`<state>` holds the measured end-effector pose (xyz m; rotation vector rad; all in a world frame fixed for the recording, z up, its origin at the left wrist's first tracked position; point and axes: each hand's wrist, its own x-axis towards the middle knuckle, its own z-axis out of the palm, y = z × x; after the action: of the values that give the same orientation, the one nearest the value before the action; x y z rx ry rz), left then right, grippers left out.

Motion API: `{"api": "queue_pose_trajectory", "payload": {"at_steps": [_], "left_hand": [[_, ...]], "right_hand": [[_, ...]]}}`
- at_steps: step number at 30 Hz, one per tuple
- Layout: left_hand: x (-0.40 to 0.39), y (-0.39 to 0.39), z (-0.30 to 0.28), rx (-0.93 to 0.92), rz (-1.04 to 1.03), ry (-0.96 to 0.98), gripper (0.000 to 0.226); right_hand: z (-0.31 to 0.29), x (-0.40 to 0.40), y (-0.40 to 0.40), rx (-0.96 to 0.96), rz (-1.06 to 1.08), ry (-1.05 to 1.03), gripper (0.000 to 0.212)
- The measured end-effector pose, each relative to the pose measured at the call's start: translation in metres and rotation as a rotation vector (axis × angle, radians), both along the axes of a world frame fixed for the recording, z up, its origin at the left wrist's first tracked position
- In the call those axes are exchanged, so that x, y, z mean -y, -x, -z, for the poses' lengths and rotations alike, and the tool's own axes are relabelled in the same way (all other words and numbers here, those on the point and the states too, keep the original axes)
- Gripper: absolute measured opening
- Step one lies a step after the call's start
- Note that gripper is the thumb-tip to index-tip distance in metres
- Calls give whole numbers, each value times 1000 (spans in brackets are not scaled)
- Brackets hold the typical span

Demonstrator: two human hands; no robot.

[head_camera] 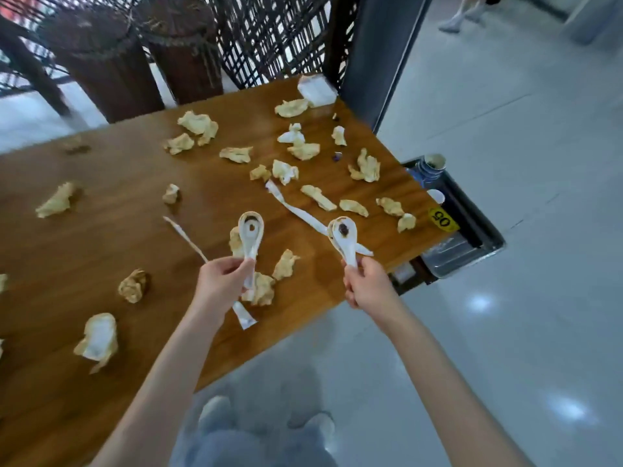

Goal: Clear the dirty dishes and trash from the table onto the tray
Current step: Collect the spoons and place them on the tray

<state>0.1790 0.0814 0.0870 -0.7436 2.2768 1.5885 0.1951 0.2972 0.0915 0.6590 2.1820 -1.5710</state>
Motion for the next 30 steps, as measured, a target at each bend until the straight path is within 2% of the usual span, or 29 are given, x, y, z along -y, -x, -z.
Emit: {"api": "queue_pose_trajectory", "payload": {"at_steps": [6, 11, 17, 25, 30], "left_hand": [[-115, 28, -2, 12, 123, 7, 14], [-204, 62, -2, 19, 219, 18, 17], [-305, 118, 3, -2, 303, 32, 23], [-413, 183, -1, -7, 318, -2, 17], [-474, 210, 6, -20, 287, -15, 12]], "right_hand": [[5, -111, 11, -68, 78, -104, 13], [7, -188, 38, -33, 208, -39, 12], [0, -285, 88, -91, 275, -38, 11], [-7, -384, 153, -78, 333, 19, 7], [8, -445, 182, -6, 354, 28, 13]]}}
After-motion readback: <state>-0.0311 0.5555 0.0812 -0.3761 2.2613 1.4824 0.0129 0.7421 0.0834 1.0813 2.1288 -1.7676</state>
